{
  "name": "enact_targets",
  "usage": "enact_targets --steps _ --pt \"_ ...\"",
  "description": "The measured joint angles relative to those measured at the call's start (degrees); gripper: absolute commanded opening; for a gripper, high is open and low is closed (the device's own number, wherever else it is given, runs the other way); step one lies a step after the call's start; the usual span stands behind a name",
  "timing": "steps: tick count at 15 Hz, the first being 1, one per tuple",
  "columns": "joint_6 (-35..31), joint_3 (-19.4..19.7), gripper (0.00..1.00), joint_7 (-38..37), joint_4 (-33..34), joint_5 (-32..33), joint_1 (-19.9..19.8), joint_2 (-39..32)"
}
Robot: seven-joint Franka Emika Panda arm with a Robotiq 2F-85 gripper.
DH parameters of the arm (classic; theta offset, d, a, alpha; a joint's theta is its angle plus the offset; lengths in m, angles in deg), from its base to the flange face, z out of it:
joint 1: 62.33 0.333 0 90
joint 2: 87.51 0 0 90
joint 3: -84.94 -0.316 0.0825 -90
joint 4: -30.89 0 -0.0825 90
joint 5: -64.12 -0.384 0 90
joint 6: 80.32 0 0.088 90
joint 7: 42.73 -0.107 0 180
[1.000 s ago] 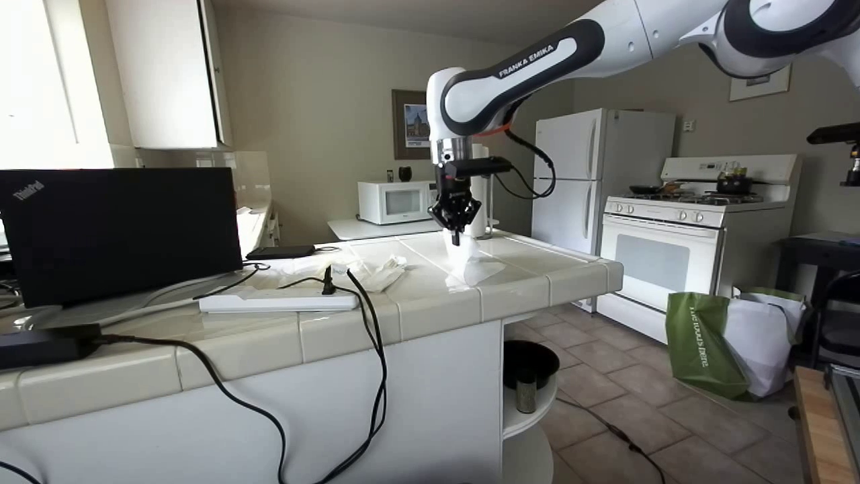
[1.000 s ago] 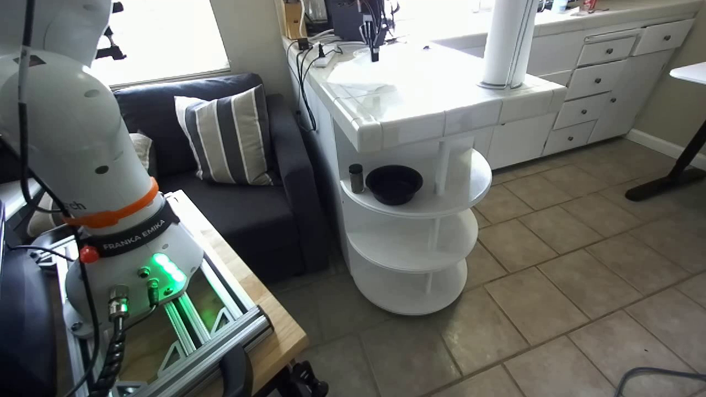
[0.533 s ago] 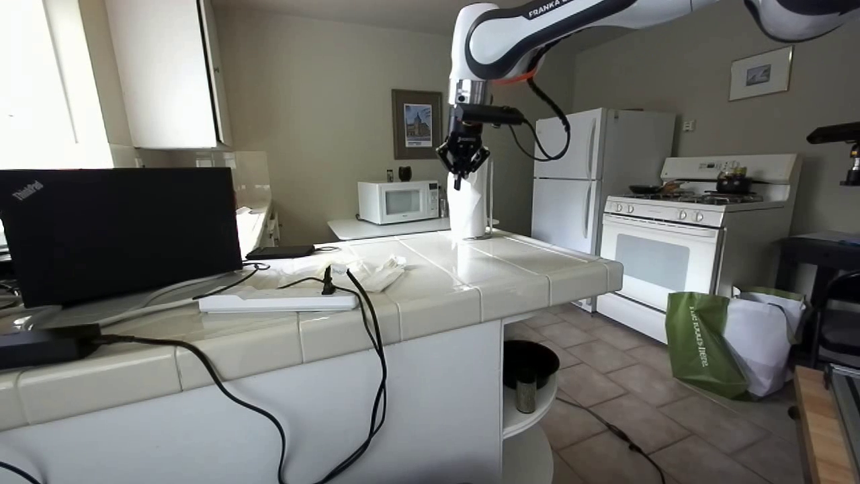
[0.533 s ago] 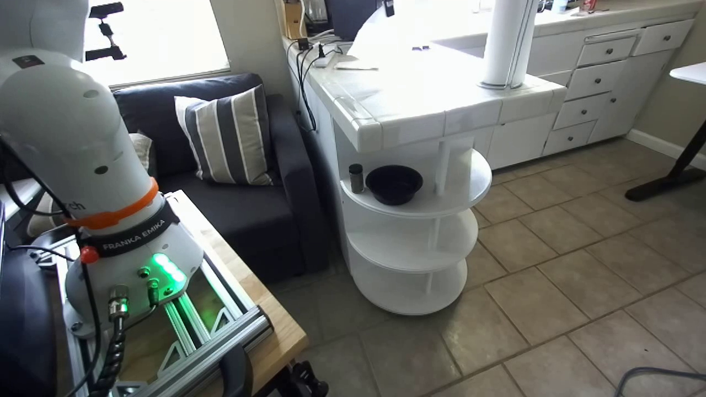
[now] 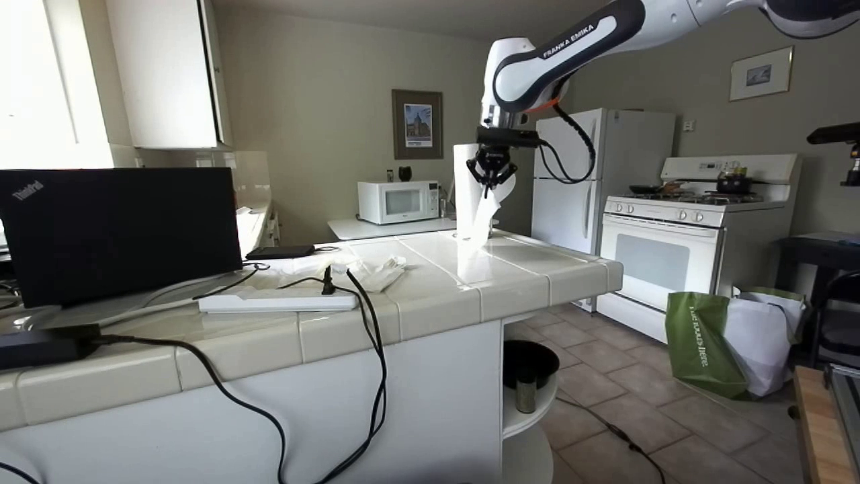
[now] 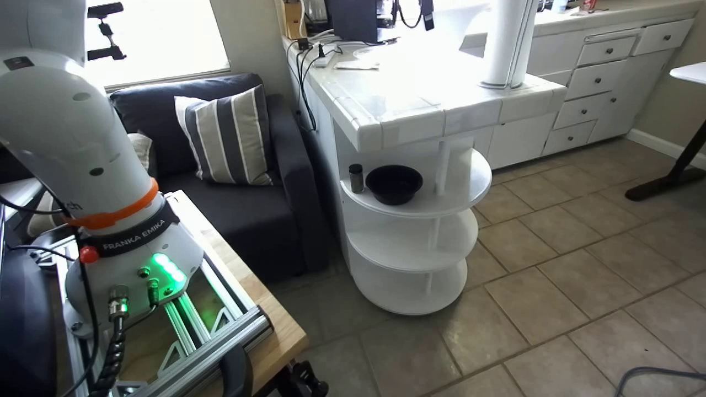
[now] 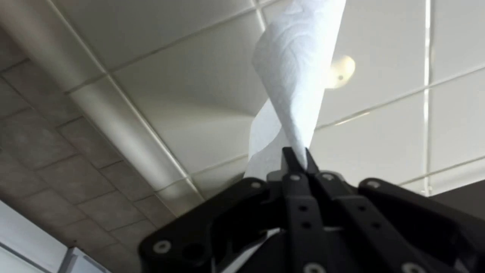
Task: Wipe the table using a paper towel
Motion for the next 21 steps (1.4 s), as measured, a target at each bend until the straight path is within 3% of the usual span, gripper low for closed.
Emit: enact_targets --steps 6,15,21 --pt "2.54 0.46 0.00 -3.07 -3.18 -1.12 -2.51 -4.45" --pt "18.30 -0.60 0.01 3.65 -0.71 -1.96 -2.81 -7.74" --pt "19.28 -1.00 0.00 4.71 -0.26 -2.13 -2.88 -7.72"
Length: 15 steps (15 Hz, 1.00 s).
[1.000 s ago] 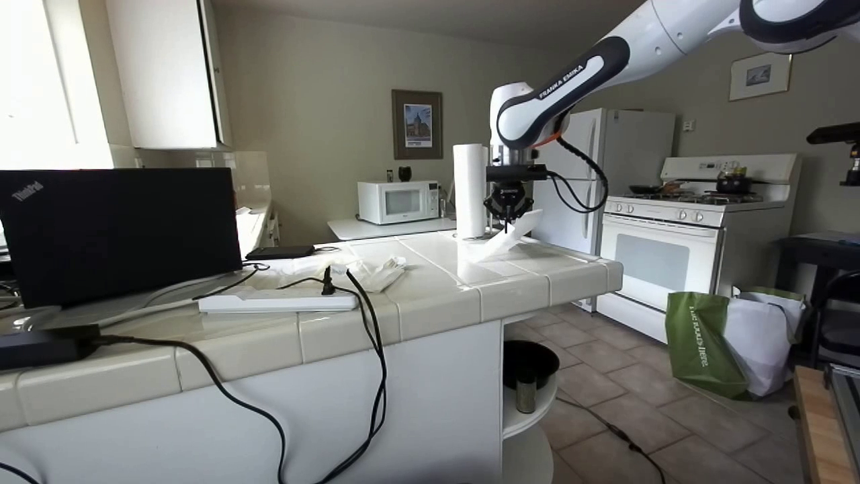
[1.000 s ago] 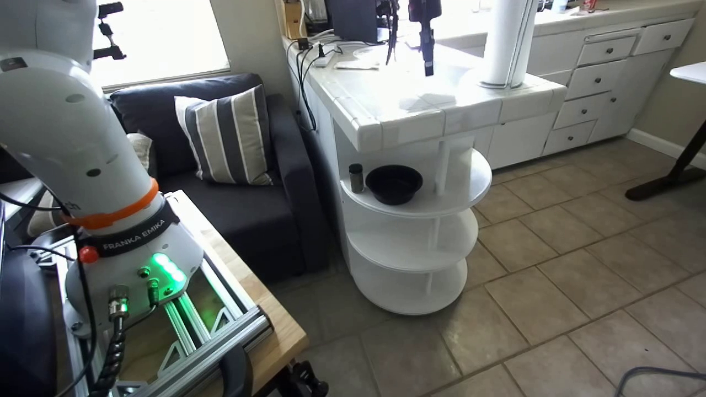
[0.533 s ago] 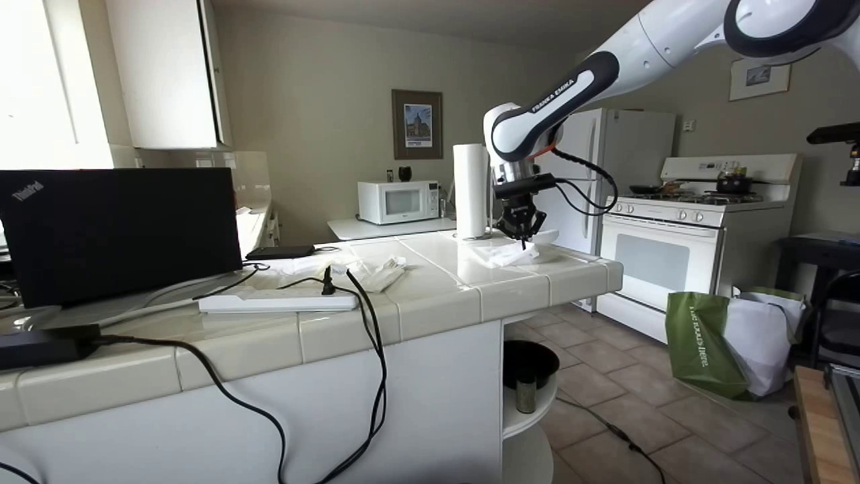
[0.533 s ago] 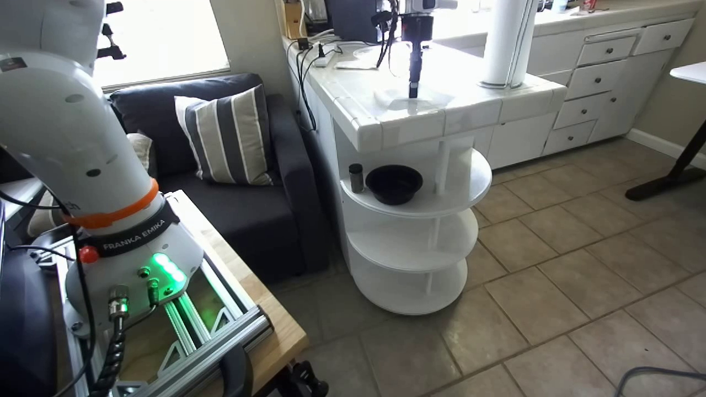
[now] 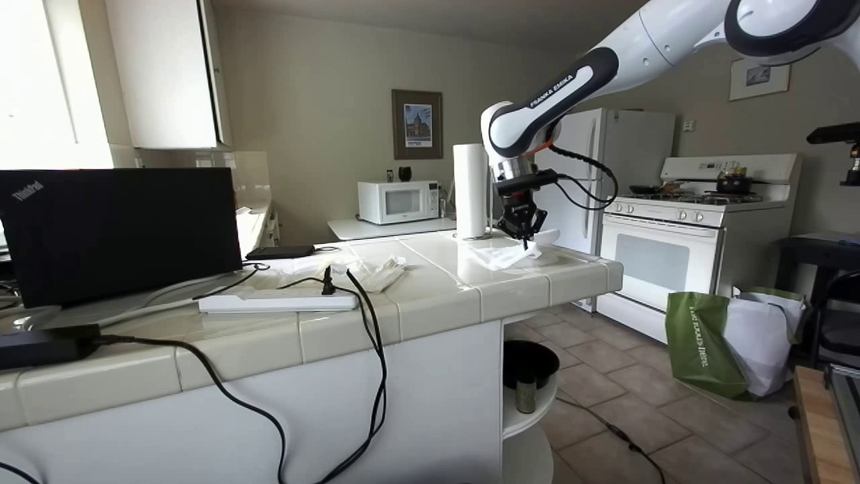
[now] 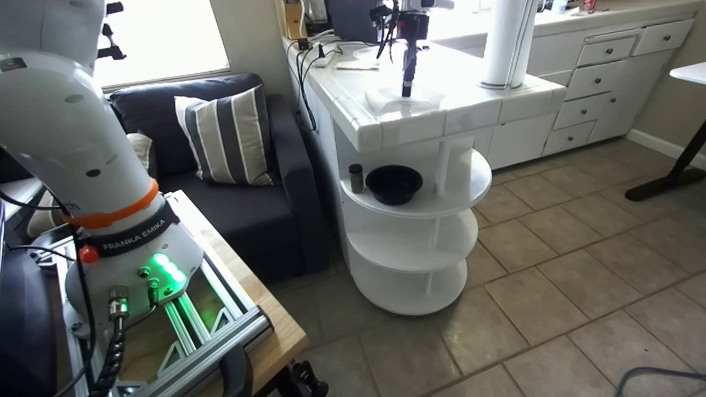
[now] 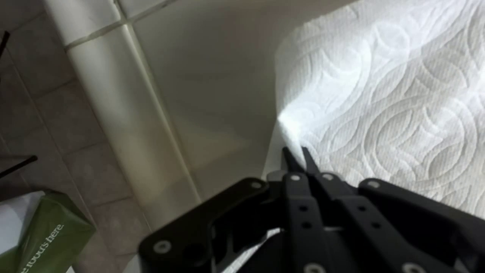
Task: Wipe the table using a paper towel
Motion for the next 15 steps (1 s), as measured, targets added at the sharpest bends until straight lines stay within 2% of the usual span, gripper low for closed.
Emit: enact_targets --steps 3,7,15 --pt "-0.61 0.01 0.00 0.03 0.04 0.01 -0.03 -0.01" --pt "-5.11 0.03 0.00 -0.62 0.46 -1.54 -0.11 -0.51" --pt "-7.58 1.03 0.00 -8.23 5.47 -2.86 -1.00 -4.66"
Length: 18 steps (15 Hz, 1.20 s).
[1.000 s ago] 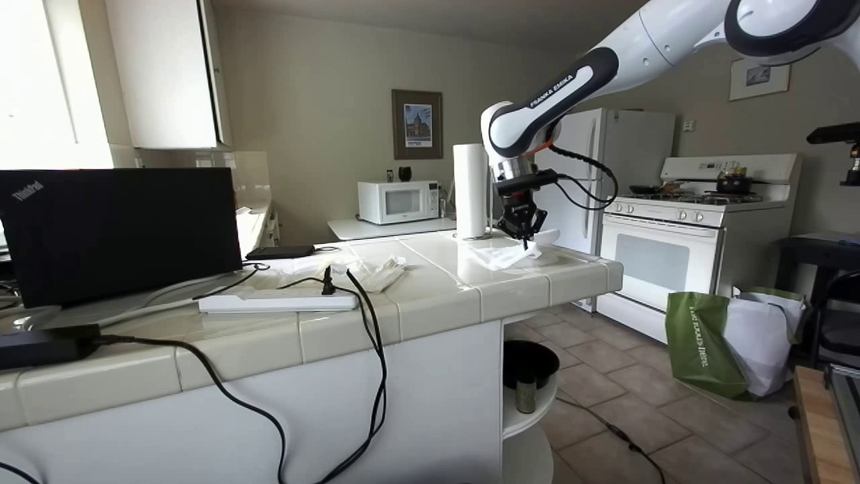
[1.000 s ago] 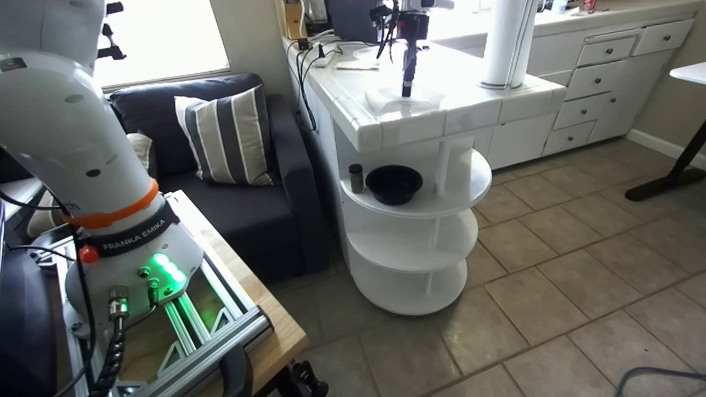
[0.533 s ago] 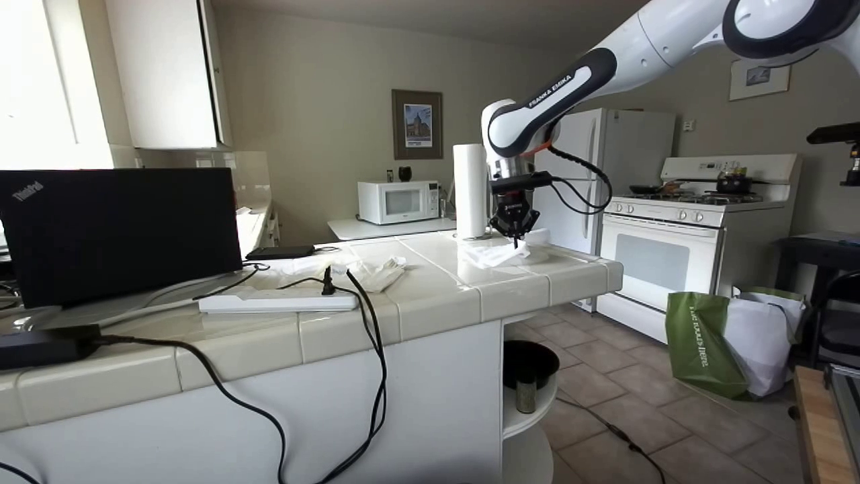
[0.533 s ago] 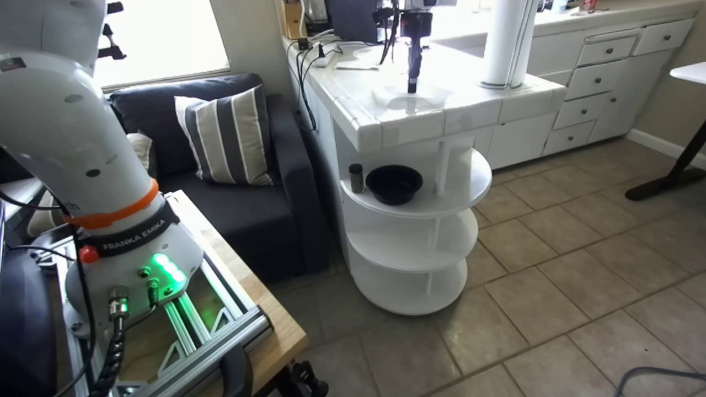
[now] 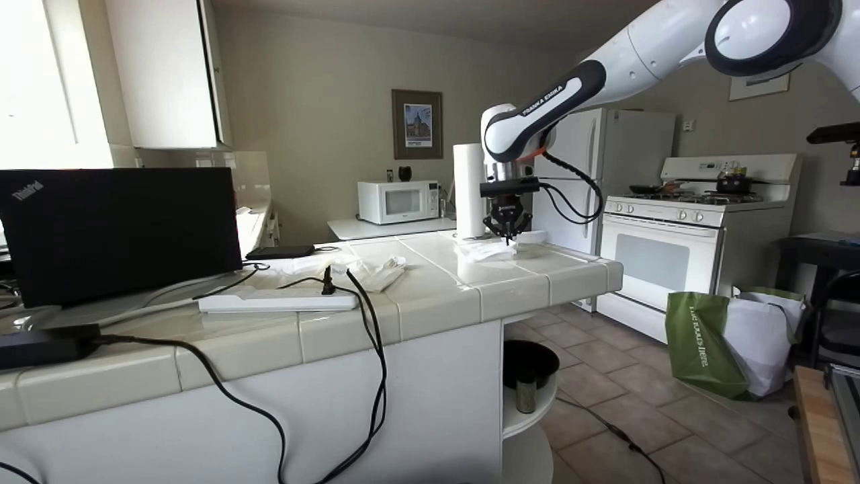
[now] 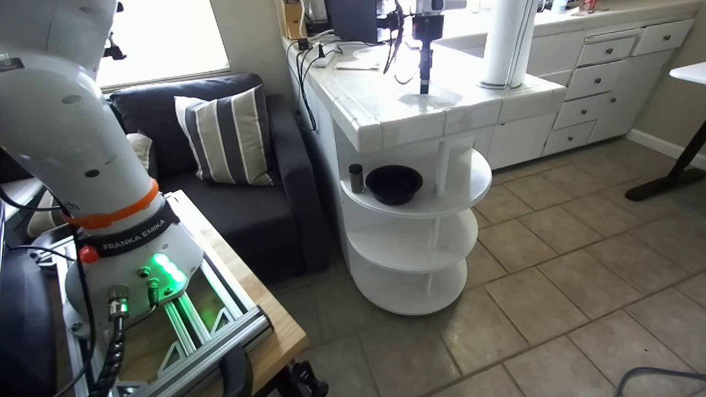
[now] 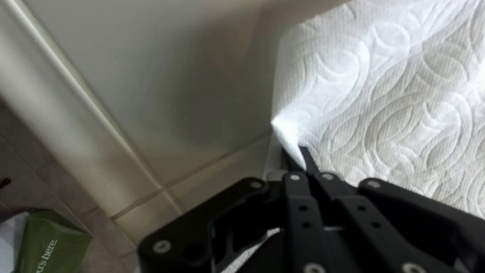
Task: Wipe the table using a paper towel
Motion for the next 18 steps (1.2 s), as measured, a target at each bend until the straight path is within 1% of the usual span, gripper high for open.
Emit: enact_targets --steps 4,6,9,12,13,16,18 --pt "0.27 2.07 0.00 -7.76 3.44 0.00 -0.30 -2.35" --pt "1.90 3.23 0.00 -12.21 5.32 0.00 -0.66 -3.53" --pt "8.11 4.29 0.00 -17.54 8.60 0.06 -1.66 -5.18" --pt "15.21 4.50 0.00 -20.09 11.63 0.06 -3.01 -6.67" --pt "16.48 4.56 0.00 -20.77 12.43 0.08 -3.43 -7.13" --pt "16.58 4.93 0.00 -23.12 14.48 0.99 -4.35 -8.41" --pt "14.65 5.14 0.00 -23.57 15.85 2.62 -4.47 -9.33"
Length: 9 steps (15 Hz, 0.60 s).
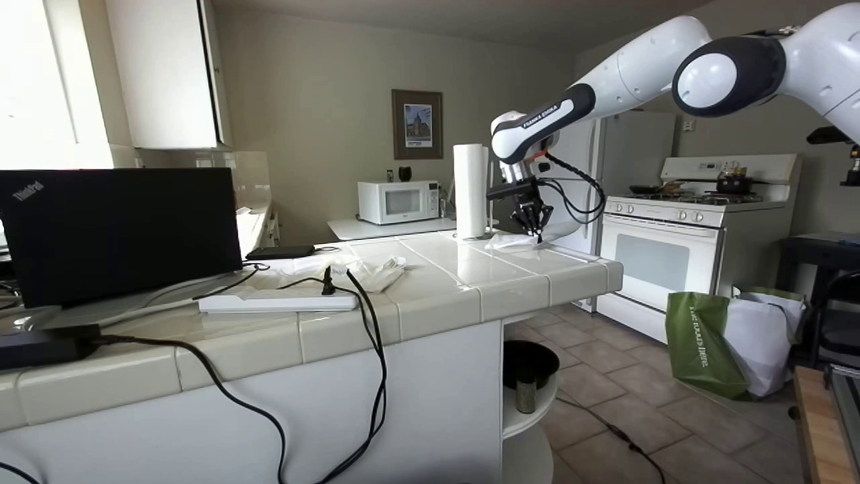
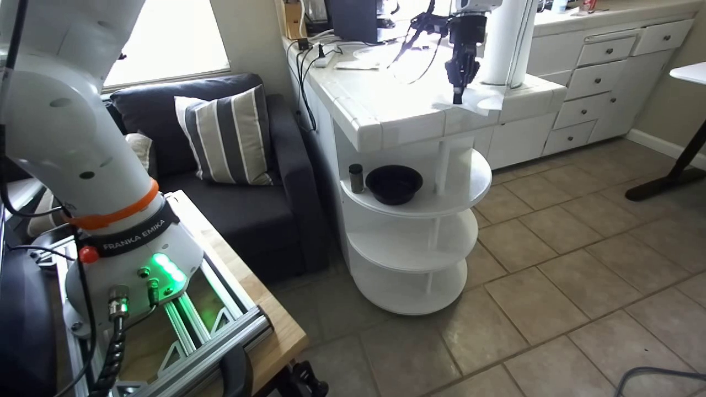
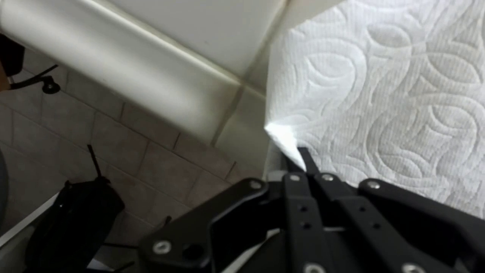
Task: Wipe the table using a paper towel
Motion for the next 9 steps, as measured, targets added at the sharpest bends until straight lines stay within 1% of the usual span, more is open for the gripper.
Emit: enact_targets --steps 2,4,6,9 --pt "-2.69 -0.06 0.00 0.18 1.19 1.73 0.20 -1.07" --pt "-3.44 -0.40 0.00 1.30 2.37 2.58 0.52 -1.96" --pt "-2.81 -0.91 0.00 3.57 3.14 2.77 0.65 -2.35" --pt "0.35 -1.92 0.00 8.06 4.04 2.82 0.69 -2.59"
